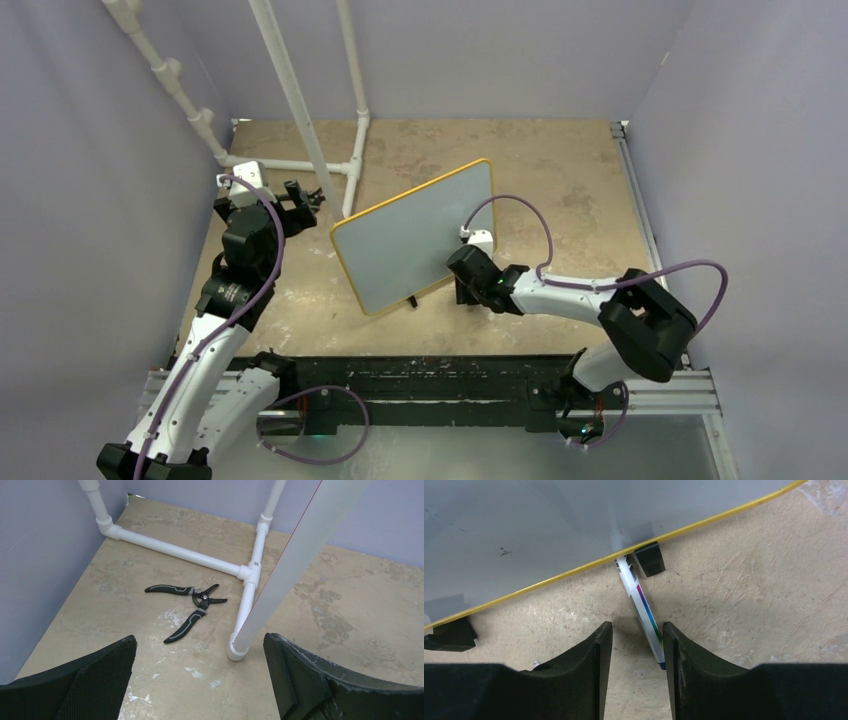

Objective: Write a sentence on the whiteboard
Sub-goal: Open the whiteboard marker at the center of the board.

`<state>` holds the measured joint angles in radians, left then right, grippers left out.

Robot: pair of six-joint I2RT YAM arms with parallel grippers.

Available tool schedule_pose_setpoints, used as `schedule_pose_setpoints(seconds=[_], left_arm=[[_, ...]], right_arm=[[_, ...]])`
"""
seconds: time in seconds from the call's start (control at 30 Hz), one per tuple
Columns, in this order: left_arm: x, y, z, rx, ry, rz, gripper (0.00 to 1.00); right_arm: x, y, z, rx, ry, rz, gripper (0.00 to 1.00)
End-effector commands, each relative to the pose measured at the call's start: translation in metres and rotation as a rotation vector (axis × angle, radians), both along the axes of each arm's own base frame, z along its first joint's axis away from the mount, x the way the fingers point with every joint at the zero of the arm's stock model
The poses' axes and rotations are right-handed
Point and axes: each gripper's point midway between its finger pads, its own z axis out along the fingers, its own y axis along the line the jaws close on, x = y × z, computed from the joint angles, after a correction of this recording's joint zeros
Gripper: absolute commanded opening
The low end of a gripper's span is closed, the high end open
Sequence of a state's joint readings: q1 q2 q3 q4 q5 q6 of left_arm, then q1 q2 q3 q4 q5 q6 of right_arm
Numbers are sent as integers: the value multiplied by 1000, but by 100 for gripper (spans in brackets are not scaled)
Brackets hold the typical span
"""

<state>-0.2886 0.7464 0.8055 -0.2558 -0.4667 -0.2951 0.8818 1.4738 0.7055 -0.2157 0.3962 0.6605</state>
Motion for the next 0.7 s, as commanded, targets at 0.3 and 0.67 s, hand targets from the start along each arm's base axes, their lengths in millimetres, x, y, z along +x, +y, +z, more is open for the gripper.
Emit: schedule_pose_setpoints(seconds=[0.3, 0.67], left_arm=[[2, -2, 5, -6, -25, -15, 97], [0, -10, 12, 20, -54, -72, 98]], right_arm=[[-4, 18, -9, -14, 24, -24, 34], [-40, 19, -4, -3, 163, 48, 0]])
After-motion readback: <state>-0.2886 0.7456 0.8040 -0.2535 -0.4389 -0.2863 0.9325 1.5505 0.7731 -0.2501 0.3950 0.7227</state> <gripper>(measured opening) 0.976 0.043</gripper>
